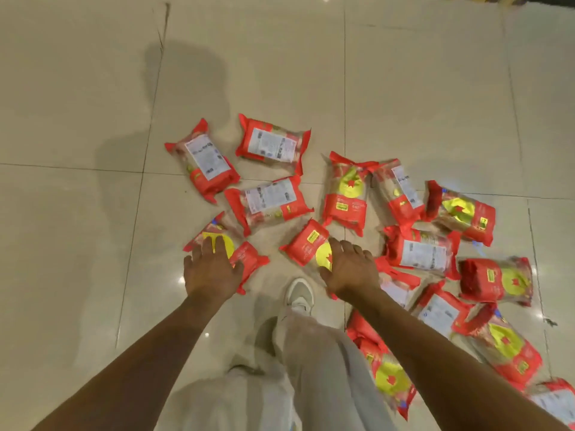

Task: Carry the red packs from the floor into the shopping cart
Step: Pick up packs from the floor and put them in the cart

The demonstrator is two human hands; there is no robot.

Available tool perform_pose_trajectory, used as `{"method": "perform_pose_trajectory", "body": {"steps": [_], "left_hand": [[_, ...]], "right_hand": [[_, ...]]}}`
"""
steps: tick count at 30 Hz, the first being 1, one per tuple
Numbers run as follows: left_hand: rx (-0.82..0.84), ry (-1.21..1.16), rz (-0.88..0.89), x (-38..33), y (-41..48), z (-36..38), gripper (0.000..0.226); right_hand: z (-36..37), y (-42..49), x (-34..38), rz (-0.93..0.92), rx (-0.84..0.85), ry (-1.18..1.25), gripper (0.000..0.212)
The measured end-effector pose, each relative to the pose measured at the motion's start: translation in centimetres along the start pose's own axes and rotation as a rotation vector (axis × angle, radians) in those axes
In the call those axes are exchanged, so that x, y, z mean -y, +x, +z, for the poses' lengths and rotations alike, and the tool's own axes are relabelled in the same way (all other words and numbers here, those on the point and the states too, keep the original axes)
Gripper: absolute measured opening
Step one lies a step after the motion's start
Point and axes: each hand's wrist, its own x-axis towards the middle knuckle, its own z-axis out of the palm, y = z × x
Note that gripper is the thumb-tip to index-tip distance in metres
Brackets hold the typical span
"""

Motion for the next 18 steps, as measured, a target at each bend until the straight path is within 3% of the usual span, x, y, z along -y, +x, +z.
{"method": "perform_pose_trajectory", "body": {"steps": [9, 16, 18], "left_hand": [[0.107, -0.317, -0.334, 3.6, 13.9, 19.8, 0.087], [0.114, -0.991, -0.677, 6.2, 20.8, 28.1, 0.113], [0.137, -1.169, -0.76, 7.1, 22.0, 29.5, 0.113]], "right_hand": [[16.8, 19.2, -3.0, 0.101, 0.122, 0.114, 0.085], [23.2, 29.4, -5.5, 0.189, 0.113, 0.239, 0.118], [24.6, 31.7, -6.9, 0.223, 0.133, 0.2, 0.106]]}}
